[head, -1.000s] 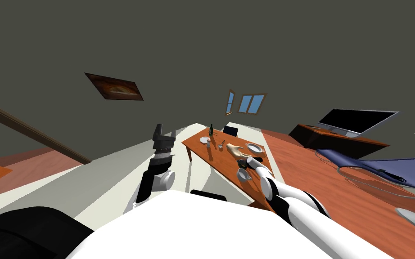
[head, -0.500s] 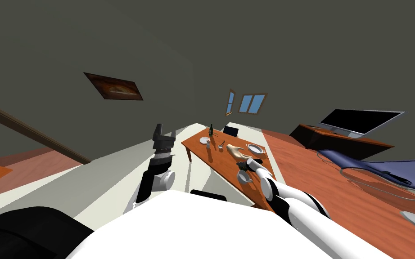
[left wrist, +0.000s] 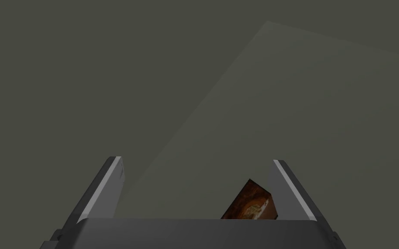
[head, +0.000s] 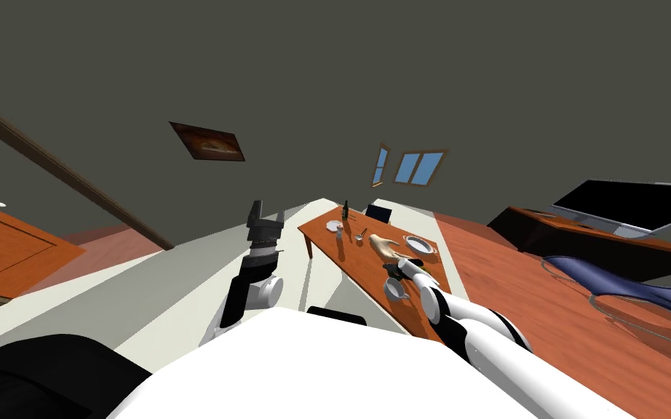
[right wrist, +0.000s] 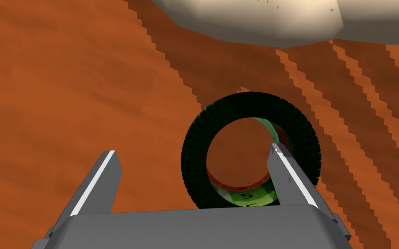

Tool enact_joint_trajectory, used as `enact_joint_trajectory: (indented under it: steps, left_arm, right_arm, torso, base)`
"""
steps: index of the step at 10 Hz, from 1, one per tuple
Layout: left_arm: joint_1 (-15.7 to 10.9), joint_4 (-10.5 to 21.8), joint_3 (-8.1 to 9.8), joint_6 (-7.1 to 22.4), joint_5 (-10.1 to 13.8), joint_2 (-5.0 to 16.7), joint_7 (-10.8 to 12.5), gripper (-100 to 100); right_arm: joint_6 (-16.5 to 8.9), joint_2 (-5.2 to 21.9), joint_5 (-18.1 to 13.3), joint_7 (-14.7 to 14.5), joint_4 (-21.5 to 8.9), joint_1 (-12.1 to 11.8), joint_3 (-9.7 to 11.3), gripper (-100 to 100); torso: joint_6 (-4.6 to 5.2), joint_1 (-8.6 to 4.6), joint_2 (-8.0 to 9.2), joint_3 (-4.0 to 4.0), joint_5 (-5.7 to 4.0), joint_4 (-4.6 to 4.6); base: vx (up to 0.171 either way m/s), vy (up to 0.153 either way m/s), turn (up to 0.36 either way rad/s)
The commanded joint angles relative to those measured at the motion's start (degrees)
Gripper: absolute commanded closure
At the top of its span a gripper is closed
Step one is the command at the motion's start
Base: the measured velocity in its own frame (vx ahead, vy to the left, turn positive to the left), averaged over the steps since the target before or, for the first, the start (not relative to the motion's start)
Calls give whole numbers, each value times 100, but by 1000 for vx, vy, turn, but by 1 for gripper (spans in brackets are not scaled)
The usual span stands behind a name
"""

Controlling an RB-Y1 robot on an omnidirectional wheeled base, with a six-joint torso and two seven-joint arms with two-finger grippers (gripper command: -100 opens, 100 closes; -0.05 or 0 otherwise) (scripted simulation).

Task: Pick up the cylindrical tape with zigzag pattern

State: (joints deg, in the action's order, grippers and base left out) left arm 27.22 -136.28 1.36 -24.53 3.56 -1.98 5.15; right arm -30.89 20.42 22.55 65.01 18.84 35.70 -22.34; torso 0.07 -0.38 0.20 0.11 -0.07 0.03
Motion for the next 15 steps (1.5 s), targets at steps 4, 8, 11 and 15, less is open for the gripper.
enact_joint_trajectory:
  steps: [4, 8, 11, 15]
  left_arm:
    - [0, 0, 0, 0, 0, 0, 0, 0]
    - [1, 0, 0, 0, 0, 0, 0, 0]
    - [1, 0, 0, 0, 0, -1, 0, 0]
    - [1, 0, 0, 0, 0, -1, 0, 0]
  right_arm:
    - [281, -41, -251, 457, -183, 1, -15, -100]
    - [348, -80, -404, 739, -172, -41, -12, -100]
    - [375, -75, -397, 736, -202, -30, -17, 100]
    - [357, -50, -317, 577, -242, 6, -21, 100]
  torso:
    - [0, 14, -4, -2, 3, -1]
    - [2, 18, -9, -5, 4, -2]
    - [-1, 33, -19, -11, 7, -5]
    - [-3, 34, -20, -12, 9, -5]
  base:
    - [-28, -56, 136]
    - [-20, -39, 80]
    - [0, 0, 0]
    - [5, 8, -31]
